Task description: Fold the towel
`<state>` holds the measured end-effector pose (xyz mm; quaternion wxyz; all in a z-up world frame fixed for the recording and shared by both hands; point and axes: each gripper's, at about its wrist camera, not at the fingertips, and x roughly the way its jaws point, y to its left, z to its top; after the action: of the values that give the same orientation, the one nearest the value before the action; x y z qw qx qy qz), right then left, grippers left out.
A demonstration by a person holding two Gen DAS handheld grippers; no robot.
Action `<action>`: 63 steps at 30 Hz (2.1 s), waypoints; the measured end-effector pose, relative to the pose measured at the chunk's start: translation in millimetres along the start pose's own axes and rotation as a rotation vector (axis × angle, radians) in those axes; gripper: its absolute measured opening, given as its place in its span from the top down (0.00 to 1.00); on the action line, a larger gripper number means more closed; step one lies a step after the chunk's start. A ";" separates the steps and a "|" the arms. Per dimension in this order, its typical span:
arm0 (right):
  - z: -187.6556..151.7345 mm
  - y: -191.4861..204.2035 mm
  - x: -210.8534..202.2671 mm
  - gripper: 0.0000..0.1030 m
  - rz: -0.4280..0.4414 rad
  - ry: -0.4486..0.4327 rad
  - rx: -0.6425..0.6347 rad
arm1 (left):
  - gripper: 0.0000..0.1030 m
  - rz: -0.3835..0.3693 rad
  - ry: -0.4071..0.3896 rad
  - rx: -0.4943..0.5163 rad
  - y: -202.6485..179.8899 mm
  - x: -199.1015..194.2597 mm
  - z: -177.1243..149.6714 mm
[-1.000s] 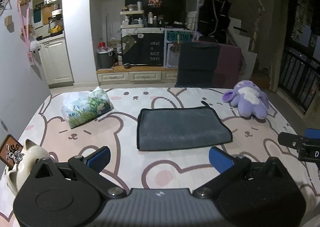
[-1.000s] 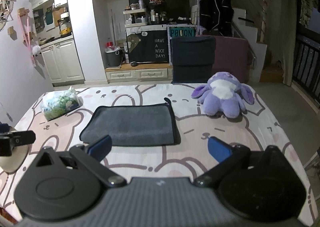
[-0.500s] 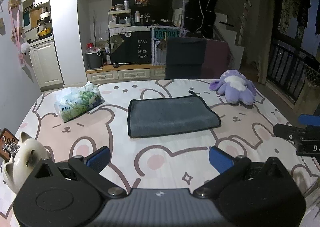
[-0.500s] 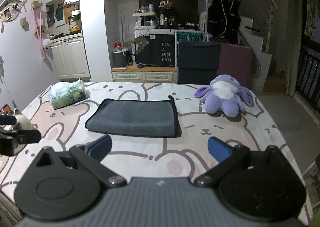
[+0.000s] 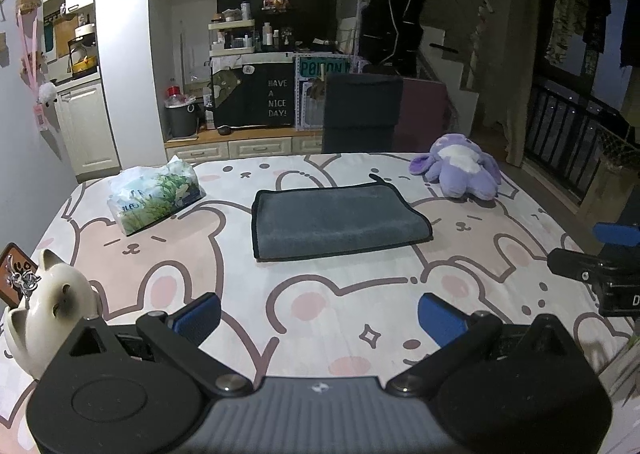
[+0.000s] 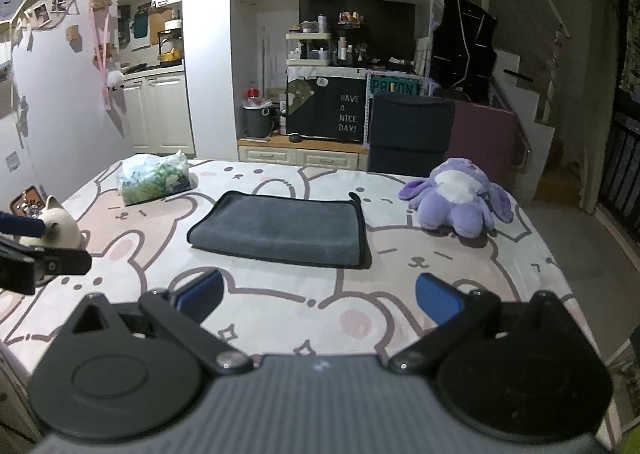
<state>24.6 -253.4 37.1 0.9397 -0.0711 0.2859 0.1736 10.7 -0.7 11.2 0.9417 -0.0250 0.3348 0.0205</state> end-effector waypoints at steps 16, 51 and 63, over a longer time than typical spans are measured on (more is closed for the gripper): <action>-14.5 -2.7 -8.1 0.00 0.022 0.031 -0.005 | 0.00 -0.065 0.030 0.019 -2.4 -3.8 -14.3; -24.2 -2.9 -13.5 0.00 0.057 0.032 -0.008 | 0.00 -0.066 0.035 0.014 -1.0 -6.2 -20.9; -24.6 -2.5 -13.3 0.00 0.056 0.031 -0.008 | 0.00 -0.065 0.034 0.014 -1.1 -6.2 -21.1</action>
<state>2.6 -265.3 24.3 0.9296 -0.0696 0.3016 0.1999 -7.3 -3.2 -1.1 0.9362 -0.0298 0.3500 -0.0130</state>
